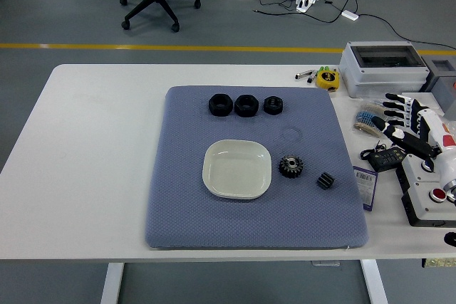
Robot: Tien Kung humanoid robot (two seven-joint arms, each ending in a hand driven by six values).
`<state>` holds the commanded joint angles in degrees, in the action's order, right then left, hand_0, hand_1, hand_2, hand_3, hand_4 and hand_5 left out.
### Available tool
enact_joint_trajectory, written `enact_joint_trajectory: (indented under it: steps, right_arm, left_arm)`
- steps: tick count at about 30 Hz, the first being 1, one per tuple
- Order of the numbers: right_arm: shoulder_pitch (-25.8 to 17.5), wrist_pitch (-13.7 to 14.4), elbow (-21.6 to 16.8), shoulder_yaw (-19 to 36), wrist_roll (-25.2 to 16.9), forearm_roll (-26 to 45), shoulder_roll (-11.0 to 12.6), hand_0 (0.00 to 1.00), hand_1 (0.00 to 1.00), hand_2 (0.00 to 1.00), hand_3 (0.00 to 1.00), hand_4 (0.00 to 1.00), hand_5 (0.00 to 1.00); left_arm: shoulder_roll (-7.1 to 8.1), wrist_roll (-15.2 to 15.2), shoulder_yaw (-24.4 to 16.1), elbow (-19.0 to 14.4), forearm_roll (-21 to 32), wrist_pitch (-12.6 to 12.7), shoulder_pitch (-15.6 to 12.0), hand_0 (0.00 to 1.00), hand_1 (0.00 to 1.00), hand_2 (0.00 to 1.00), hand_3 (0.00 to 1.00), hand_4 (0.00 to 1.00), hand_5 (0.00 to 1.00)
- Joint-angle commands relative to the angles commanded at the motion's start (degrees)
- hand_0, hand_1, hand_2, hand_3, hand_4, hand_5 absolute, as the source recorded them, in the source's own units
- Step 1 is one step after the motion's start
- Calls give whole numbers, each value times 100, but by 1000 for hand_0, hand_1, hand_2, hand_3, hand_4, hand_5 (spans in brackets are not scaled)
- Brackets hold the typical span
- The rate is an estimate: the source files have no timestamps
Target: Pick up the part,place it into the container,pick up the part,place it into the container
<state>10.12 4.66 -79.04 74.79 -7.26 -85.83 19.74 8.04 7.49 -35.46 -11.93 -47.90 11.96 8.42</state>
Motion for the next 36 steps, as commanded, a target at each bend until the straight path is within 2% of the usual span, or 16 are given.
enact_joint_trajectory:
  steps: [2, 3, 8, 9, 14, 15, 18, 20, 21, 36]
  right_arm:
    - [6, -34, -5, -42, -9, -223, 2, 645, 698, 727, 768, 998, 418]
    - [11, -56, -13, -112, -17, -447, 3, 629, 685, 720, 744, 998, 363]
    - [117, -31, -16, -613, 11, -1639, 6, 629, 685, 720, 744, 998, 363]
    - [140, -10, -13, -731, 36, -1899, -4, 560, 636, 671, 607, 998, 349]
    - [201, 51, -12, -1081, 126, -3091, -55, 560, 636, 671, 607, 998, 349]
    - [227, 59, -7, -1157, 141, -3352, -59, 466, 571, 597, 547, 998, 330]
    - [287, 76, 28, -1304, 162, -3964, -69, 466, 571, 597, 547, 998, 330]
    - [343, 98, 102, -1403, 183, -4036, -90, 466, 571, 597, 547, 998, 330]
    - [366, 108, 138, -1441, 193, -4042, -100, 414, 542, 552, 533, 998, 322]
    - [817, 232, 828, -1651, 298, -3767, -315, 379, 530, 534, 518, 998, 327]
  left_arm:
    - [-1, 3, -6, 0, -10, -1, 0, 672, 678, 679, 565, 633, 596]
    - [1, 4, -6, 0, -9, -1, -1, 672, 678, 678, 565, 634, 596]
    - [1, 17, -50, 3, -59, -5, -10, 672, 678, 678, 565, 634, 596]
    - [1, 21, -57, 3, -72, -6, -11, 672, 678, 679, 565, 634, 596]
    - [1, 28, -69, 0, -79, -2, -20, 672, 678, 679, 565, 634, 596]
    - [5, 30, -73, -1, -91, -7, -24, 672, 678, 679, 565, 633, 594]
    - [13, 35, -86, -3, -121, -12, -31, 672, 678, 679, 565, 633, 594]
    - [18, 43, -107, -5, -156, -16, -37, 672, 678, 679, 565, 633, 594]
    - [20, 46, -113, -5, -169, -19, -39, 672, 677, 678, 564, 633, 595]
    - [35, 33, -64, -11, -85, -7, -12, 672, 677, 677, 564, 634, 596]
